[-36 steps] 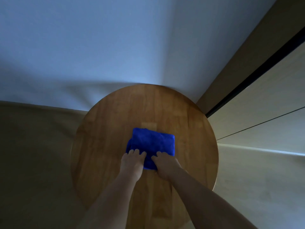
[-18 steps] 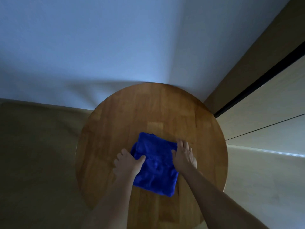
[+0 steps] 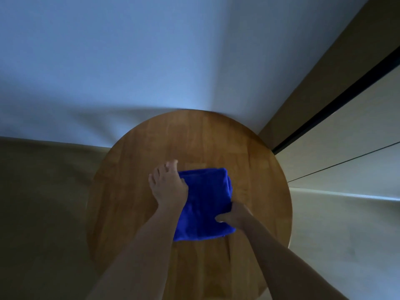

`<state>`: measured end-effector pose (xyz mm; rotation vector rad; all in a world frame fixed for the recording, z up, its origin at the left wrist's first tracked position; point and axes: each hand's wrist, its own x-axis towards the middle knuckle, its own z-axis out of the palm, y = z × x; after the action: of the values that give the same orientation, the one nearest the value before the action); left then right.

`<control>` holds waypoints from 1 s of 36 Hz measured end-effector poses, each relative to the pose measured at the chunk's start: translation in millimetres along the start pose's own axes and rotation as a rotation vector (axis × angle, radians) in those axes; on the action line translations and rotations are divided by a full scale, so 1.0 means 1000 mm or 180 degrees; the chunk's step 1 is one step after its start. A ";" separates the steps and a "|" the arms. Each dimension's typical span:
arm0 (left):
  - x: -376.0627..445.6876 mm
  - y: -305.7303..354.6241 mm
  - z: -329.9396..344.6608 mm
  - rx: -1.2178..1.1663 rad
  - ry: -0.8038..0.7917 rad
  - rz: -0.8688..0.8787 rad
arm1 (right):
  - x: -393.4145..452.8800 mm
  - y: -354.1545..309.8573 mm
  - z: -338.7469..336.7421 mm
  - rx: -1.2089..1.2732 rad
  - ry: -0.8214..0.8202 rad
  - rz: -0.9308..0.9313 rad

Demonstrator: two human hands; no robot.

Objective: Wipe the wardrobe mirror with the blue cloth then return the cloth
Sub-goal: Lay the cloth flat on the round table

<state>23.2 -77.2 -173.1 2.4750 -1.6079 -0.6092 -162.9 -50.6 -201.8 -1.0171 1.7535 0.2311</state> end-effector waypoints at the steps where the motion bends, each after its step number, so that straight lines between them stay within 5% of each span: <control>1: -0.002 -0.002 0.000 -0.0090 0.0010 -0.0268 | 0.001 0.001 0.001 0.0271 0.0046 0.0008; 7: -0.031 -0.028 0.013 -0.0754 -0.0700 -0.1798 | 0.000 -0.001 0.009 0.1825 0.0148 0.0409; 12: -0.039 -0.033 0.028 -0.1069 -0.1180 -0.1727 | -0.008 -0.006 0.017 0.2422 -0.0052 0.0486; 19: -0.020 -0.038 0.018 -0.1874 -0.0959 -0.0671 | -0.008 -0.010 0.017 0.1667 0.0419 -0.0187; 32: -0.030 -0.050 0.016 -0.0783 -0.1146 -0.0990 | -0.011 -0.015 0.019 0.0585 0.0780 -0.0088; 36: -0.033 -0.050 0.016 -0.0473 -0.0849 -0.0731 | -0.021 -0.021 0.026 -0.0317 0.1565 -0.0258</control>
<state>47.4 -24.9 -194.7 2.5715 -1.3036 -1.0896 -128.0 -37.5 -188.6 -1.2928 2.1498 0.0137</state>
